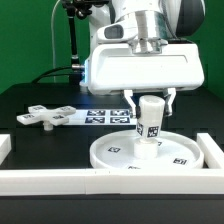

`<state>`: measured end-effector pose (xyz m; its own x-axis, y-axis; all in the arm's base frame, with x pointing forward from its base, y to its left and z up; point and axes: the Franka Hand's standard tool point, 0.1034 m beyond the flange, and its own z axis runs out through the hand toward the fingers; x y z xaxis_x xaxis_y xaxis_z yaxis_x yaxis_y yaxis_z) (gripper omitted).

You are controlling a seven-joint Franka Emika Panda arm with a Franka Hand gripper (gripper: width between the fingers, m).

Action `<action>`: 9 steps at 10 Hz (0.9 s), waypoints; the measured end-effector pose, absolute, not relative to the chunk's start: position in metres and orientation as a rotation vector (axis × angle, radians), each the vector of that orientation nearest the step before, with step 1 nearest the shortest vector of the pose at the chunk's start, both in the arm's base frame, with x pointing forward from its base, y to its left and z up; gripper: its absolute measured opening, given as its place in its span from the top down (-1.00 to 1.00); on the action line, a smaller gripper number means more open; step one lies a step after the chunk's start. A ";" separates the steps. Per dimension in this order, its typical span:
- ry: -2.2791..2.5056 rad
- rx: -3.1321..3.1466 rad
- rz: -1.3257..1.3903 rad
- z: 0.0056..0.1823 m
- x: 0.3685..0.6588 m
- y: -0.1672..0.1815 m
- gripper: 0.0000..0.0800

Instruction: Assemble round table

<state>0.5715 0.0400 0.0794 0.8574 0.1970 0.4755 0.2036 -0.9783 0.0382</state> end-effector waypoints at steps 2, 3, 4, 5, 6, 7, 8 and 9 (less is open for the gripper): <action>-0.324 -3.015 -0.769 0.079 0.571 0.040 -0.47; -0.324 -3.015 -0.769 0.079 0.571 0.040 -0.47; -0.325 -3.014 -0.770 0.080 0.571 0.040 -0.59; -0.325 -3.015 -0.770 0.080 0.571 0.040 -0.59; -0.324 -3.015 -0.769 0.081 0.572 0.040 -0.62; -0.322 -3.016 -0.773 0.085 0.573 0.037 -0.62; -0.321 -3.020 -0.761 0.090 0.574 0.034 -0.62; -0.320 -3.022 -0.742 0.099 0.576 0.032 -0.62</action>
Offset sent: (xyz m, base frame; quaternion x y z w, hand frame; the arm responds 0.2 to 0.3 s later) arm -0.0043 -0.0028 0.0039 -0.0124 -0.0036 0.0028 0.9999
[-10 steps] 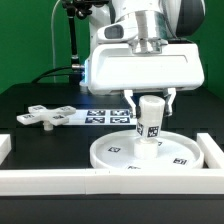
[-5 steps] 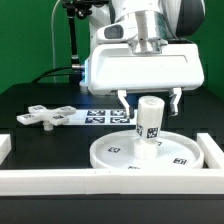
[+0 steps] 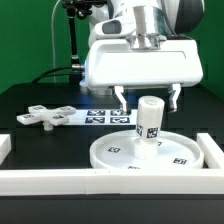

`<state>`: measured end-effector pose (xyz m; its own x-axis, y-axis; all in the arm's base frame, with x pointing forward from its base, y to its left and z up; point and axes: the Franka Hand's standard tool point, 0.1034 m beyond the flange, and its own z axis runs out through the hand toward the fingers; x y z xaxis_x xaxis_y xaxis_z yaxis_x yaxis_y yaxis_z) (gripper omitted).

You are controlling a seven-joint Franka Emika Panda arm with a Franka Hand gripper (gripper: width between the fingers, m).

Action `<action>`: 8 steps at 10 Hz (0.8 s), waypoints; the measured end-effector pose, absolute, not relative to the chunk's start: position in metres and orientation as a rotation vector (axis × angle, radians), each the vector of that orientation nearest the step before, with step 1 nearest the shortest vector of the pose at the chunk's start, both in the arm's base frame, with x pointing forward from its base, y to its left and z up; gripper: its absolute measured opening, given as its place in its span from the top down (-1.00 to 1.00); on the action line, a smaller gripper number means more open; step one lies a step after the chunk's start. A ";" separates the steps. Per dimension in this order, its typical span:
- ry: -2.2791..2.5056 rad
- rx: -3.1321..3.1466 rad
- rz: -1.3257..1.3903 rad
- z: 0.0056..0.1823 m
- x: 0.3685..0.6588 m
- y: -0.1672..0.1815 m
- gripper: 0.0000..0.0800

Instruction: Assemble round table

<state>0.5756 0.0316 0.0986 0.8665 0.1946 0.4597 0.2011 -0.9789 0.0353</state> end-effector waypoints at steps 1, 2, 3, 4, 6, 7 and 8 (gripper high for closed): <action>-0.320 -3.023 -0.727 0.107 0.578 0.029 -0.62; -0.319 -3.023 -0.730 0.110 0.579 0.029 -0.62; -0.319 -3.024 -0.723 0.107 0.577 0.029 -0.62; -0.319 -3.024 -0.722 0.107 0.577 0.029 -0.62; -0.323 -3.023 -0.679 0.104 0.575 0.032 -0.62; -0.344 -3.025 -0.679 0.103 0.576 0.030 -0.62; -0.349 -3.021 -0.559 0.099 0.572 0.035 -0.62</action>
Offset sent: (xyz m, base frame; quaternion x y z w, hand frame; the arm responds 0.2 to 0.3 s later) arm 0.0000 0.0000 0.0000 0.0000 0.0000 0.0000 1.0000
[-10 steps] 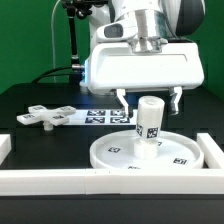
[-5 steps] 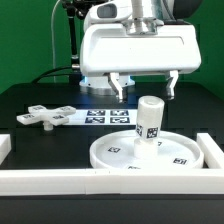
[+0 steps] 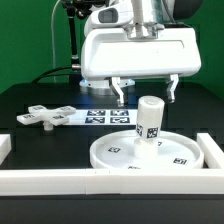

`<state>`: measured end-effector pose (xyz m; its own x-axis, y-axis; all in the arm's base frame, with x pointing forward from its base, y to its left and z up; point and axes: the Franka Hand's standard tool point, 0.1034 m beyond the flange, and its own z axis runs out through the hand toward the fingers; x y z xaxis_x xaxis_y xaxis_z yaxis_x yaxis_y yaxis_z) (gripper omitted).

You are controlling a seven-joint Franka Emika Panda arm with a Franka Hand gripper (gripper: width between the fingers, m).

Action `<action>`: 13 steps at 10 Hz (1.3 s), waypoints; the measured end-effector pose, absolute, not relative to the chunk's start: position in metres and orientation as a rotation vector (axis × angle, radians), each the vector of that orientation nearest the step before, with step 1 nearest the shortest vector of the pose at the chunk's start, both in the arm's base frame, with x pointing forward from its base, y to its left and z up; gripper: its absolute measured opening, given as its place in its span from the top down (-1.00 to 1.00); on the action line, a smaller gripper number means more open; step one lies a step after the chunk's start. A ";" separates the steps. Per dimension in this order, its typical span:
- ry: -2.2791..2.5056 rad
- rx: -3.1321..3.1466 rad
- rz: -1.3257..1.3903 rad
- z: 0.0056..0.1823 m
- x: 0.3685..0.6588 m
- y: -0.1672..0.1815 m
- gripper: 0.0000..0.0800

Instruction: Assemble round table

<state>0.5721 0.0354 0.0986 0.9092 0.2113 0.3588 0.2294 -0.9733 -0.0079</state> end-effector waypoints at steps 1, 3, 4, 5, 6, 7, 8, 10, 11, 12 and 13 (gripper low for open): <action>-0.360 -3.011 -0.435 0.101 0.574 0.040 -0.62; -0.383 -3.003 -0.300 0.102 0.574 0.043 -0.62; -0.409 -2.995 -0.186 0.103 0.573 0.043 -0.62; -0.440 -2.988 -0.071 0.102 0.574 0.040 -0.62; -0.446 -2.975 0.023 0.102 0.572 0.039 -0.62; -0.440 -2.960 0.102 0.103 0.571 0.041 -0.62; -0.451 -2.952 0.211 0.103 0.567 0.044 -0.62; -0.487 -2.940 0.242 0.101 0.571 0.045 -0.62; -0.761 -2.923 0.174 0.100 0.580 0.037 -0.62; -0.859 -2.902 0.155 0.099 0.583 0.036 -0.62; -0.958 -2.881 0.148 0.098 0.586 0.036 -0.62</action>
Offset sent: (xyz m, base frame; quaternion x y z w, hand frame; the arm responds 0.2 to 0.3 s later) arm 0.0040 -0.0150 -0.0003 -0.0105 -0.1840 -0.0361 0.9822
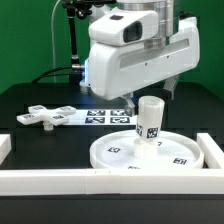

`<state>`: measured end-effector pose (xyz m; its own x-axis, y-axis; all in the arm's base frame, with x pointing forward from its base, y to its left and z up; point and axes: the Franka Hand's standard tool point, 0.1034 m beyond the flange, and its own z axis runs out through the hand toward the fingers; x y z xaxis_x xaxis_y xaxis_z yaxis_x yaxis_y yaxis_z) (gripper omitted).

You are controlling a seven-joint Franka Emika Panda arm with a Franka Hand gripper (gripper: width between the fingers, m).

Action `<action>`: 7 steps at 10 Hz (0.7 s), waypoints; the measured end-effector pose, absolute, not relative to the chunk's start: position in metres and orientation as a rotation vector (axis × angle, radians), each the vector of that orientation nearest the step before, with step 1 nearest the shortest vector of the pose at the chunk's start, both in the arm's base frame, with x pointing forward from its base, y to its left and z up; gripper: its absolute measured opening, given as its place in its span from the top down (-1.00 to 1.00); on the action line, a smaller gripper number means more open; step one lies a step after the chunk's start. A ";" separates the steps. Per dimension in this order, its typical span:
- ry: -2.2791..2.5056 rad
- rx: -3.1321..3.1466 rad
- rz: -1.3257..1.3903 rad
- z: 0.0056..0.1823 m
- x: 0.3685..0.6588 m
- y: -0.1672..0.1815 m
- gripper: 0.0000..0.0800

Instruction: Assemble round table

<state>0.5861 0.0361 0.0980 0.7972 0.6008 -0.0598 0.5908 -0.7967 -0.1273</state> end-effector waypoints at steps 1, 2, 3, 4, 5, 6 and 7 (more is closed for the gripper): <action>-1.030 -2.871 0.145 0.098 0.587 0.038 -0.62; -1.034 -2.867 0.153 0.096 0.586 0.041 -0.62; -1.034 -2.864 0.162 0.094 0.584 0.042 -0.62; -1.035 -2.859 0.180 0.090 0.581 0.043 -0.62; -1.034 -2.855 0.191 0.087 0.579 0.043 -0.62; -1.028 -2.855 0.193 0.086 0.578 0.042 -0.62; -1.024 -2.856 0.193 0.086 0.578 0.040 -0.62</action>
Offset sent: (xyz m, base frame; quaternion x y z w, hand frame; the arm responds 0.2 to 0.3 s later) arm -0.0053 0.0002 -0.0108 0.0006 -0.0508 -0.0022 0.9987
